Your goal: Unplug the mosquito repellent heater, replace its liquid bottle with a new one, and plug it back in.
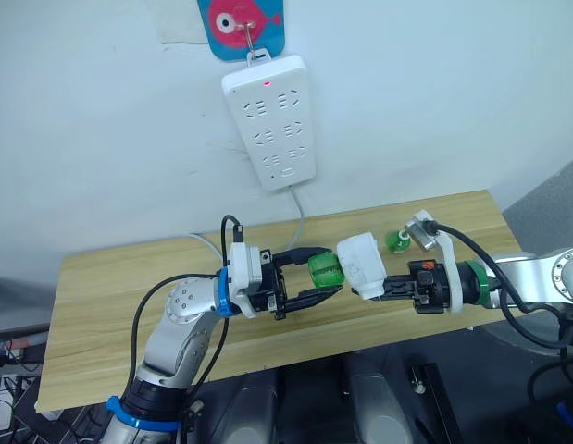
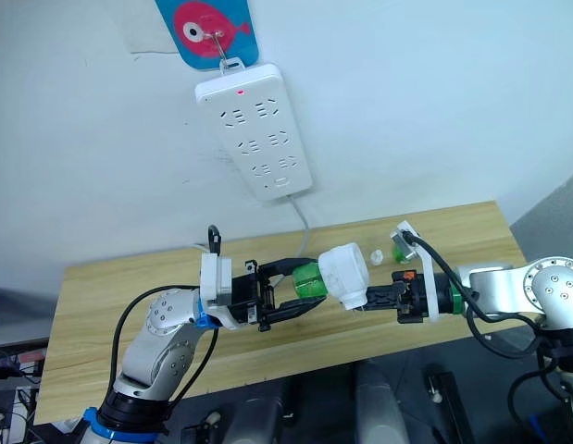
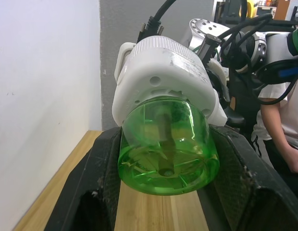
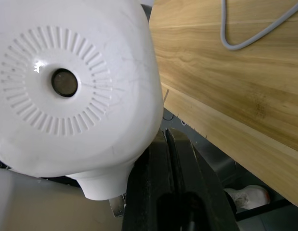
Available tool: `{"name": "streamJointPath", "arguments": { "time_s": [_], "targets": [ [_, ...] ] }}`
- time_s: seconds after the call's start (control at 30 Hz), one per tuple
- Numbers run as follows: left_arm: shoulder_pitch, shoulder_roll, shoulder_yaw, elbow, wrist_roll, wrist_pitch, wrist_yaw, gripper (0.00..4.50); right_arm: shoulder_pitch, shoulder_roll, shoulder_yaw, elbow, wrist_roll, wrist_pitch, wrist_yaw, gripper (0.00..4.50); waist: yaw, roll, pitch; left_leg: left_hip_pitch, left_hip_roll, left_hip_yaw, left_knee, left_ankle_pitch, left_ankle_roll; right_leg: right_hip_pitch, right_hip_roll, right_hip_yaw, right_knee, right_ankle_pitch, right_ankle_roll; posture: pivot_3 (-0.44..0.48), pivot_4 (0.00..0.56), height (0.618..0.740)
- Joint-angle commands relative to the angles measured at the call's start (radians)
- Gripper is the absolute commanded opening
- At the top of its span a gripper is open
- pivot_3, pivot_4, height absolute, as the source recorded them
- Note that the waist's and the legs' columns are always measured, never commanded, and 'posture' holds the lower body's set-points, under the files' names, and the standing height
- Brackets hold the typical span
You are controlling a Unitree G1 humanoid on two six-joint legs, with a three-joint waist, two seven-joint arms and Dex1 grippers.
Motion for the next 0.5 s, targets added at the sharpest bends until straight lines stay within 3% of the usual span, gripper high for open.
{"name": "streamJointPath", "arguments": {
  "time_s": [0.03, 0.13, 0.3, 0.4, 0.5],
  "targets": [
    [0.008, 0.013, -0.018, 0.019, 0.036, 0.027, 0.023, 2.26, -0.004, 0.005, -0.003, -0.091, 0.104, -0.014, 0.04, 0.04, 0.0, 0.0, 0.0, 0.0, 0.0, 0.0, 0.0, 0.0, 0.0, 0.0, 0.0, 0.0, 0.0, 0.0, 0.0, -0.087, 0.344, 0.74],
    [0.014, 0.017, -0.017, 0.006, 0.001, 0.082, 0.03, 2.26, -0.001, 0.002, -0.005, -0.103, 0.103, -0.025, 0.034, 0.04, 0.0, 0.0, 0.0, 0.0, 0.0, 0.0, 0.0, 0.0, 0.0, 0.0, 0.0, 0.0, 0.0, 0.0, 0.0, -0.087, 0.344, 0.74],
    [-0.001, 0.089, 0.051, -0.081, -0.406, 0.609, 0.158, 2.26, 0.114, -0.102, -0.075, -0.288, -0.37, -0.092, 0.366, 0.04, -0.001, 0.0, 0.0, 0.0, 0.0, -0.002, 0.0, 0.0, 0.0, -0.001, 0.001, -0.001, 0.001, 0.0, 0.0, -0.089, 0.345, 0.74],
    [-0.02, 0.134, 0.096, -0.064, -0.576, 0.806, 0.196, 2.26, 0.198, -0.175, -0.073, -0.314, -0.628, -0.263, 0.604, 0.6, -0.001, 0.0, 0.0, 0.0, 0.0, -0.001, 0.001, 0.0, 0.0, 0.0, 0.001, -0.001, 0.001, 0.0, 0.001, -0.093, 0.344, 0.74],
    [-0.034, 0.167, 0.136, -0.018, -0.693, 0.955, 0.219, 2.26, 0.265, -0.189, -0.049, -0.287, -0.929, -0.556, 0.779, 1.68, -0.001, 0.0, 0.0, 0.001, -0.001, 0.0, 0.002, 0.0, 0.0, 0.0, 0.001, -0.001, 0.003, -0.001, 0.001, -0.1, 0.344, 0.74]
  ]
}}
